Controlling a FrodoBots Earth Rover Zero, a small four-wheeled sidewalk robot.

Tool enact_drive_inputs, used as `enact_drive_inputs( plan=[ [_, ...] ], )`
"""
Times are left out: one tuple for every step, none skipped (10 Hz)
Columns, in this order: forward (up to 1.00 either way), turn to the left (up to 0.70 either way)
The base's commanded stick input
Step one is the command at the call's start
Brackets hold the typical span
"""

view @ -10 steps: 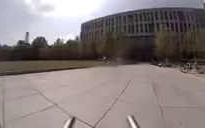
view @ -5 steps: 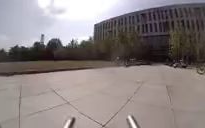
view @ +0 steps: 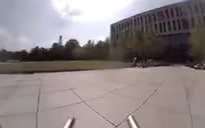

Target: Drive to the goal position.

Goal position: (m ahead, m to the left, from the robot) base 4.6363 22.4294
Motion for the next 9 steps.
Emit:
enact_drive_inputs(
  plan=[
    [0.00,0.70],
    [0.56,0.56],
    [0.67,0.44],
    [0.70,0.40],
    [0.70,0.40],
    [0.70,0.40],
    [0.70,0.40],
    [0.70,0.22],
    [0.70,0.05]
  ],
)
